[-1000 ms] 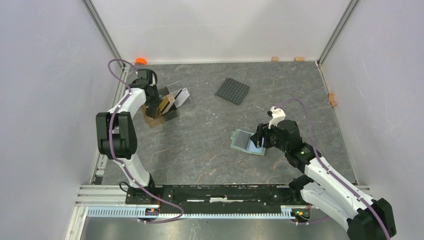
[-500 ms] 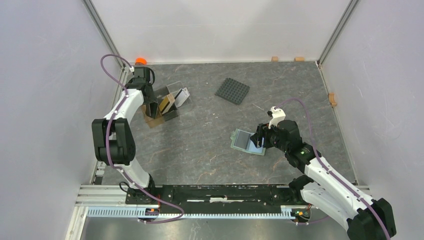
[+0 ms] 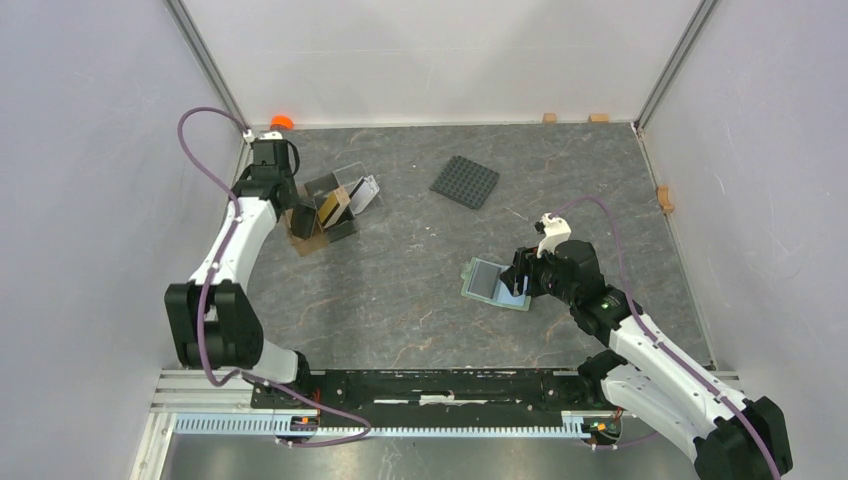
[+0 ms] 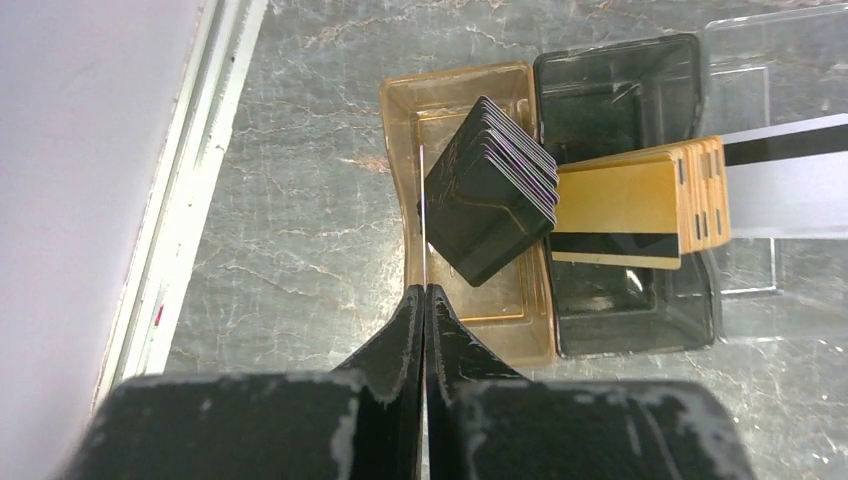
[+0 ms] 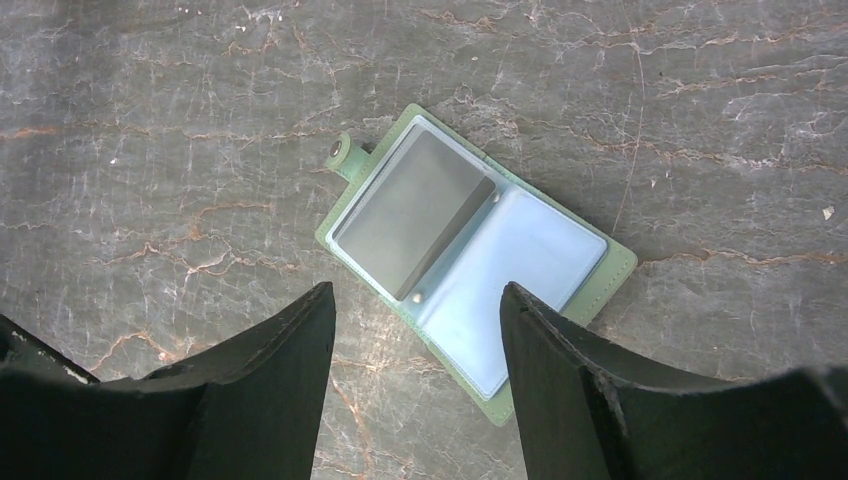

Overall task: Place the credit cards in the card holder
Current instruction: Pick up the credit card from the storage box, then insert the credit card into the card holder.

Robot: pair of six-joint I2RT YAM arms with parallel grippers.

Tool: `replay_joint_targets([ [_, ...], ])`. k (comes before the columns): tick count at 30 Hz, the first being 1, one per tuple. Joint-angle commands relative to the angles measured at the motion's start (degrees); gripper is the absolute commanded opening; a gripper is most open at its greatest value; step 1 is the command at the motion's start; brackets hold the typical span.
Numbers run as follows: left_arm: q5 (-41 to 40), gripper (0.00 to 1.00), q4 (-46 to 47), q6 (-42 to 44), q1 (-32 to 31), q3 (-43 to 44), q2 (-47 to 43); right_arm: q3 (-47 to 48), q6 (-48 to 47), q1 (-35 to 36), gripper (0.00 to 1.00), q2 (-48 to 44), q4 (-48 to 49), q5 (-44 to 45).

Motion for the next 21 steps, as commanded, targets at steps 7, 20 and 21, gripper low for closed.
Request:
replay_joint_targets([
  [7,22.92,0.02,7.61,4.44,-0.74,-5.29,-16.02,2.02,-2.87,-0.17,0.72,-4.31,5.09,-7.22],
  [20,62.99,0.02,17.98,0.56,-25.21,-8.00,-17.92,9.53,-5.62,-0.26,0.79,-4.22,10.04,-28.30],
  [21,65.34,0.02,18.87,-0.38,-26.99,-8.14,-17.54,9.87,-5.33,-0.26,0.80,-3.95,10.63,-29.65],
])
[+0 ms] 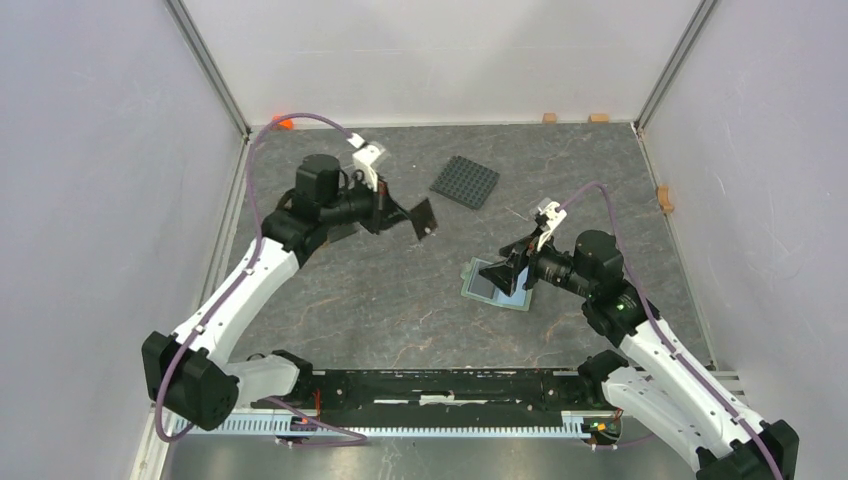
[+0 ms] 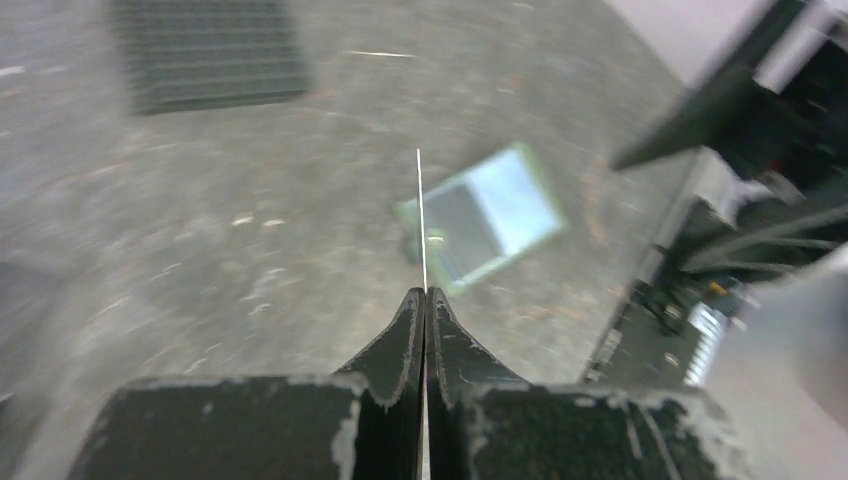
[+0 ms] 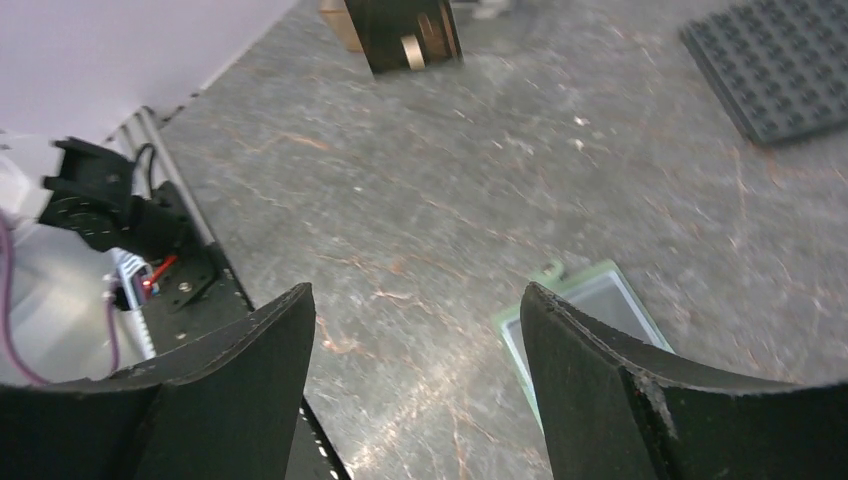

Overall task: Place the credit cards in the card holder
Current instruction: Insert the credit card into the card holder.

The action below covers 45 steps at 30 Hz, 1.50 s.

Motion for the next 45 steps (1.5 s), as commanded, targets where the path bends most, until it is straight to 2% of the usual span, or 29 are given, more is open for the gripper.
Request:
replay_joint_targets([
  [1,18.78,0.02,8.82,-4.49,-6.16,-1.21,0.00,3.80,-0.26,-0.21,0.80,0.94,4.75,-10.30],
  [5,25.95,0.02,14.96,-10.10,-10.96,-2.38,2.12,4.00,1.73,-0.21,0.78,3.22,7.20,-14.36],
  [8,27.85,0.02,16.51,-11.44,-13.55,-2.64,3.28,3.70,3.25,-0.15,0.74,4.57,8.91,-18.13],
  [15,28.06,0.02,16.53,-11.63,-15.81,-2.72,5.04,3.23,5.20,-0.21,0.52,3.61,10.94,-18.95],
  [16,27.77,0.02,16.41,-11.63,-15.82,-2.73,5.20,3.24,5.17,-0.20,0.48,3.46,10.47,-18.28],
  [18,27.50,0.02,16.39,-11.63,-15.95,-2.73,5.60,3.15,4.95,-0.21,0.33,3.04,9.30,-16.70],
  [21,24.71,0.02,15.24,-11.01,-16.08,-2.69,6.48,3.43,4.43,-0.23,0.01,2.83,3.62,-10.18],
  [22,22.28,0.03,13.75,-10.33,-16.10,-2.38,7.06,3.47,4.48,-0.30,0.00,2.89,0.43,-5.69],
  [23,19.40,0.13,11.85,-9.44,-16.16,-1.65,7.98,3.19,4.74,-0.65,0.00,3.15,-2.23,-2.14],
  [26,10.84,0.56,4.32,-7.42,-16.26,1.91,12.02,1.07,5.70,-3.85,0.00,4.99,-6.74,2.50],
  [27,8.05,0.66,2.73,-7.60,-16.45,3.08,13.71,-0.01,6.34,-5.83,0.00,5.83,-7.14,2.16],
  [28,5.23,0.71,1.84,-8.24,-16.71,4.02,15.10,-1.39,7.13,-7.53,0.00,6.39,-6.82,1.01],
  [30,-0.51,0.74,0.68,-10.22,-17.11,5.59,17.89,-4.25,9.02,-11.44,0.00,7.73,-5.41,-1.35],
  [34,-6.09,0.75,-4.68,-14.83,-17.13,10.97,25.99,-7.28,11.23,-16.52,0.00,11.57,-3.29,-4.11],
  [40,-6.29,0.79,-6.45,-18.22,-18.13,16.62,37.27,-10.92,14.61,-20.84,0.00,18.63,2.30,-11.34],
  [45,-7.35,0.79,-7.52,-17.93,-18.85,19.69,43.06,-12.13,17.60,-21.37,0.00,23.63,7.77,-14.78],
])
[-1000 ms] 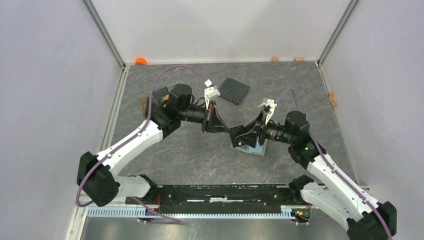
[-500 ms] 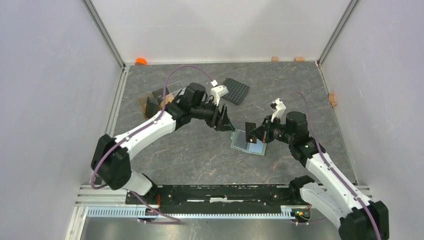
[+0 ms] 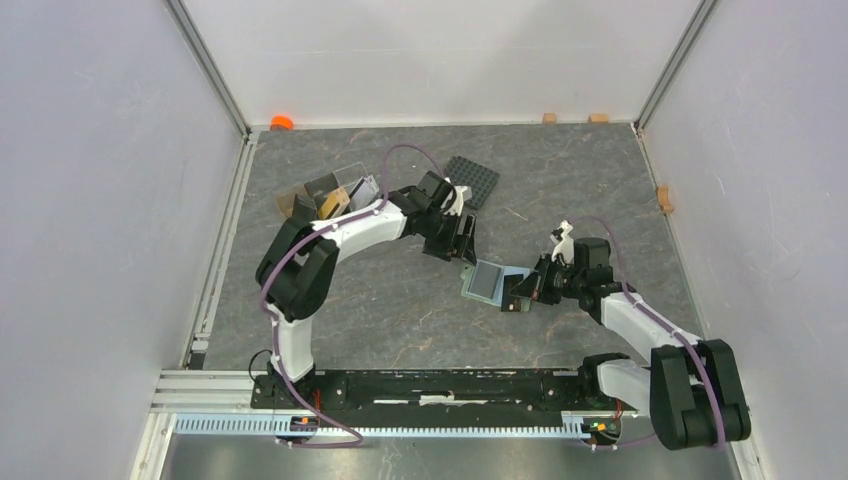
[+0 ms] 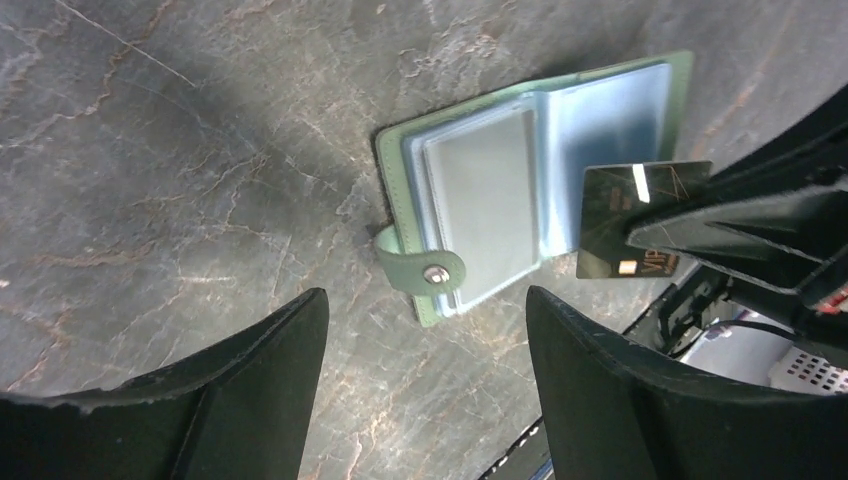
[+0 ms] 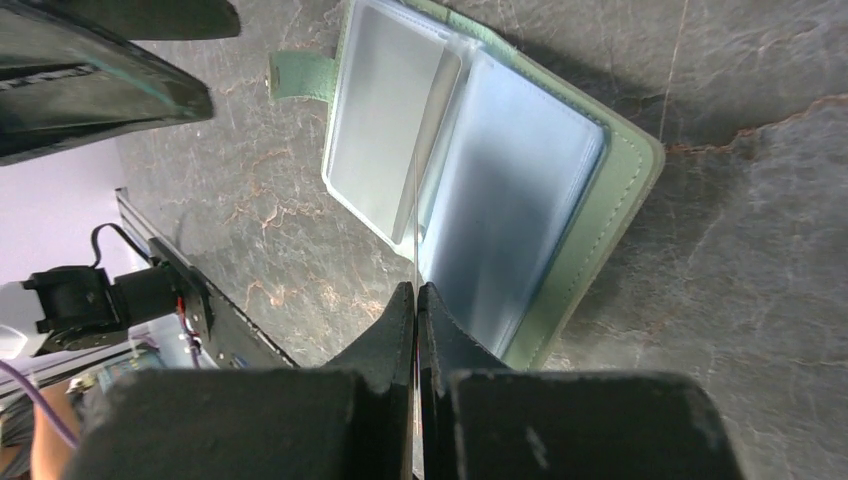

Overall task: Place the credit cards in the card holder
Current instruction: Insert the credit card into the card holder.

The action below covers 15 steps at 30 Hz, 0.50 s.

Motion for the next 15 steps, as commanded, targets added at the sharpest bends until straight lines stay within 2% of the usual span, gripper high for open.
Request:
replay_joint_targets([
  [1,-1.34,0.78,-1.75,-2.16,-0.95,4.17,3.47,-0.67,3.85,-0.35,0.00,3.05,8.16,-5.16],
  [15,-0.16,0.65,-2.53,-1.66,-2.82,5.28,8.83,-1.66,6.63,-0.63,0.00,11.38,12.77,-4.60],
])
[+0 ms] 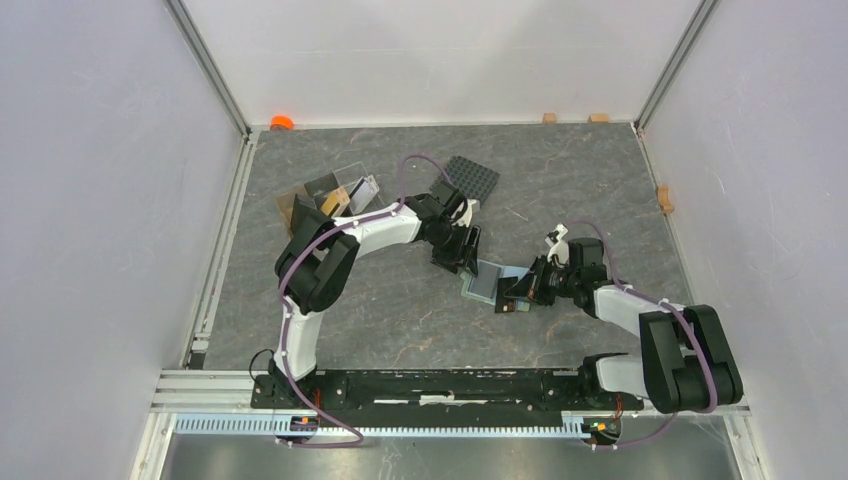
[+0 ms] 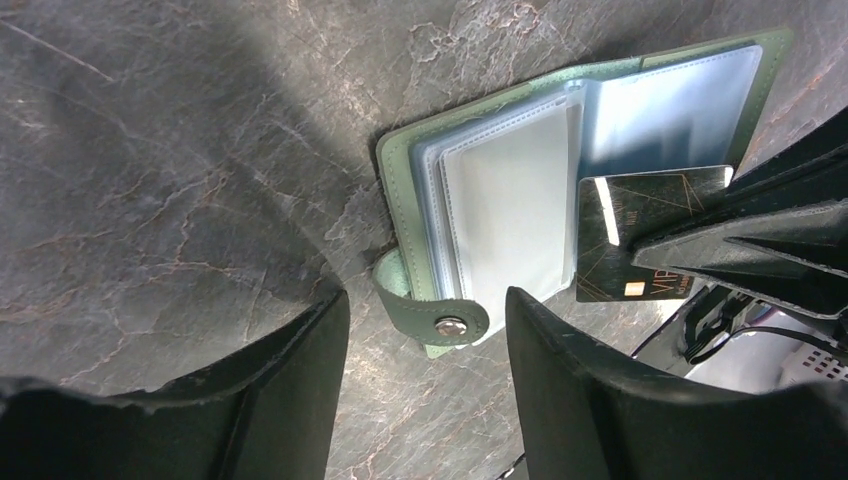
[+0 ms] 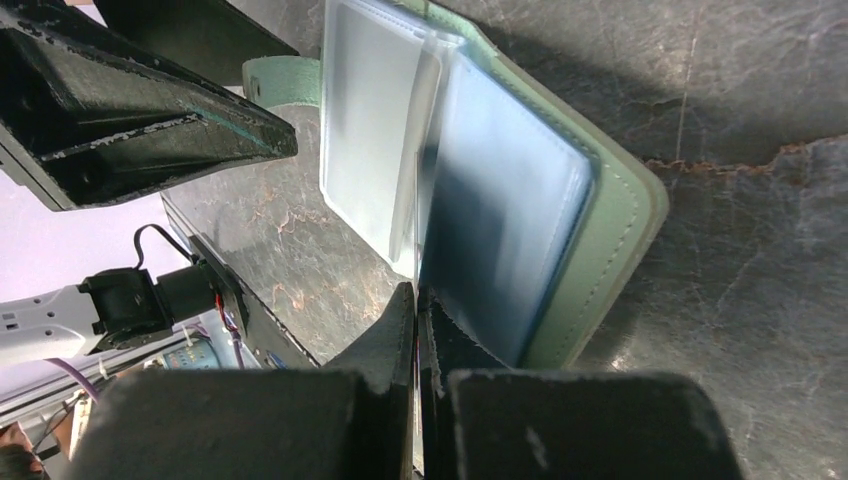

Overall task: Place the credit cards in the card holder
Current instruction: Insert the credit card into the card holder.

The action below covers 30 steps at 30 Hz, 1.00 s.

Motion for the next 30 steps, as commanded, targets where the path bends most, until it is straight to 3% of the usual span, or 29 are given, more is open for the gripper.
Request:
replay_joint_targets([
  [1,0.23,0.64,-0.46,-0.97,-0.49,2.10,1.07,-0.80,1.51,-0.42,0.00,1.64,4.10,0.04],
  [17,-2.18,0.35,-2.73,0.70,-1.11,2.97,3.63,-1.58,5.96,-0.41,0.00,5.90,12.48,-2.51],
  [30,-2.72,0.27,-3.19,0.99,-1.38,3.06,4.68,-3.96,7.79,-0.59,0.00,7.18,13.96,1.83],
])
